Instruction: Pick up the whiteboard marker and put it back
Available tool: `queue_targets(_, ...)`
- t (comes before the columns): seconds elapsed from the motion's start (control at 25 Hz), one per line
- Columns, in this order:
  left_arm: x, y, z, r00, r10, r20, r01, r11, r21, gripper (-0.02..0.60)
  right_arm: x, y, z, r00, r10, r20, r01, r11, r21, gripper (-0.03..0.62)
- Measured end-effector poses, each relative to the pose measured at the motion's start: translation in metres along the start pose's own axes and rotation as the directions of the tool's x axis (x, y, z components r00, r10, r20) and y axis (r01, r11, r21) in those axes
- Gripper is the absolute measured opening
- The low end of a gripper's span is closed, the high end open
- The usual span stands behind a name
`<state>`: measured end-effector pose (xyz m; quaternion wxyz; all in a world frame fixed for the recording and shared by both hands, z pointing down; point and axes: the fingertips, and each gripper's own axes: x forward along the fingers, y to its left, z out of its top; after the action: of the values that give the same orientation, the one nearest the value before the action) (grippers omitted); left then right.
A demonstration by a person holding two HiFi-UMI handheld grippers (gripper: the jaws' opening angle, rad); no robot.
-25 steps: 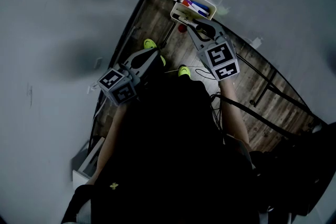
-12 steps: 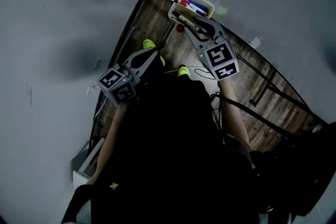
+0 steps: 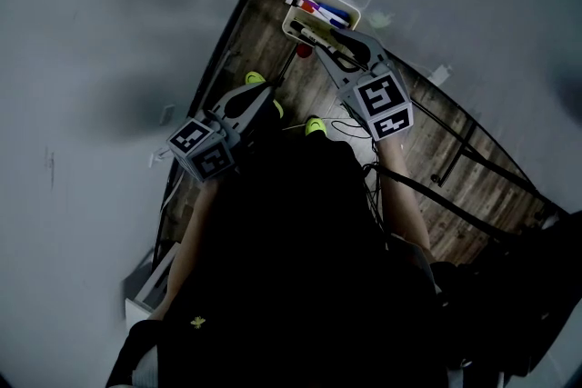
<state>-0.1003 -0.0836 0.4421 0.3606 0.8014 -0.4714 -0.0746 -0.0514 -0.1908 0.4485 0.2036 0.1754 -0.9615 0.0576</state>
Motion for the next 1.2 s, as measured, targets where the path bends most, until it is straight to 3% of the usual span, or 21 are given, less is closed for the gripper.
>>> queue_targets(0.4, 0.017, -0.039, -0.014, 1.000, -0.003, 0.024, 0.002, 1.000, 0.022, 0.020, -0.034, 0.011, 0.004, 0.997, 0.052, 0.053, -0.051, 0.999, -0.002, 0.102)
queue_targets(0.52, 0.018, -0.051, -0.021, 0.999, 0.010, 0.030, -0.011, 0.999, 0.038, 0.020, -0.049, 0.014, 0.000, 0.996, 0.067, 0.061, -0.067, 0.998, -0.005, 0.029)
queue_targets(0.64, 0.020, -0.061, -0.028, 0.999, 0.019, 0.030, -0.020, 0.999, 0.046, 0.020, -0.064, 0.014, -0.010, 0.996, 0.068, 0.062, -0.069, 0.998, 0.001, 0.004)
queue_targets(1.2, 0.024, -0.071, -0.044, 0.999, -0.023, -0.043, 0.024, 0.999, 0.043, 0.020, -0.087, 0.027, -0.036, 0.995, 0.067, 0.071, -0.074, 0.992, 0.101, 0.002)
